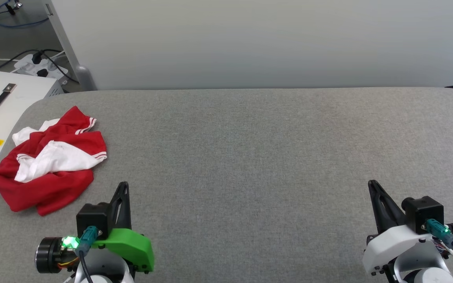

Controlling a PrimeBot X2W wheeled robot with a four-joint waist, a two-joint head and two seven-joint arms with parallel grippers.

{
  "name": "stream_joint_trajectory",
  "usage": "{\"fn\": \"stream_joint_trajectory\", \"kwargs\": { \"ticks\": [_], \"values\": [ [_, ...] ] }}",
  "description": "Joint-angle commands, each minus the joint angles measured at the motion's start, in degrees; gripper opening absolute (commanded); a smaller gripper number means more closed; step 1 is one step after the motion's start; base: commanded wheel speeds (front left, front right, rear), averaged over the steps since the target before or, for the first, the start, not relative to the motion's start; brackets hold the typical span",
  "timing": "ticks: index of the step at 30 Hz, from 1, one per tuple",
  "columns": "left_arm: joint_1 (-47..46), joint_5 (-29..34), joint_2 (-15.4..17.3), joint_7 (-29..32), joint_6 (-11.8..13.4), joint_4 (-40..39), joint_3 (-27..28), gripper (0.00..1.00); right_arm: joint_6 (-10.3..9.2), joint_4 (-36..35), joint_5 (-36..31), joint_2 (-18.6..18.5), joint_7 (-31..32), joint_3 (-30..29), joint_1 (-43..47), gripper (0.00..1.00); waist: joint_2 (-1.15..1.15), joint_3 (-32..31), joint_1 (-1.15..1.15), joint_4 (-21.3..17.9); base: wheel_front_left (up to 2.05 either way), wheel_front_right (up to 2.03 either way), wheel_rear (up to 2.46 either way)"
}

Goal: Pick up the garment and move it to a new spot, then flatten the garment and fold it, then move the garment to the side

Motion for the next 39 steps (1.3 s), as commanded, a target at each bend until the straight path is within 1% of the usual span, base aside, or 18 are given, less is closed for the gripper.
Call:
{"fn": "stream_joint_trajectory", "kwargs": {
  "ticks": [1, 39],
  "values": [
    [-1.0, 0.6, -0.3, 0.0, 0.2, -0.1, 0.0, 0.0, -0.05, 0.1, -0.6, -0.1, 0.1, 0.0, -0.9, 0.0, 0.0, 0.0, 0.0, 0.0, 0.0, 0.0, 0.0],
    [-1.0, 0.6, -0.3, 0.0, 0.2, -0.1, 0.0, 0.0, -0.05, 0.1, -0.6, -0.1, 0.1, 0.0, -0.9, 0.0, 0.0, 0.0, 0.0, 0.0, 0.0, 0.0, 0.0]
  ]
}}
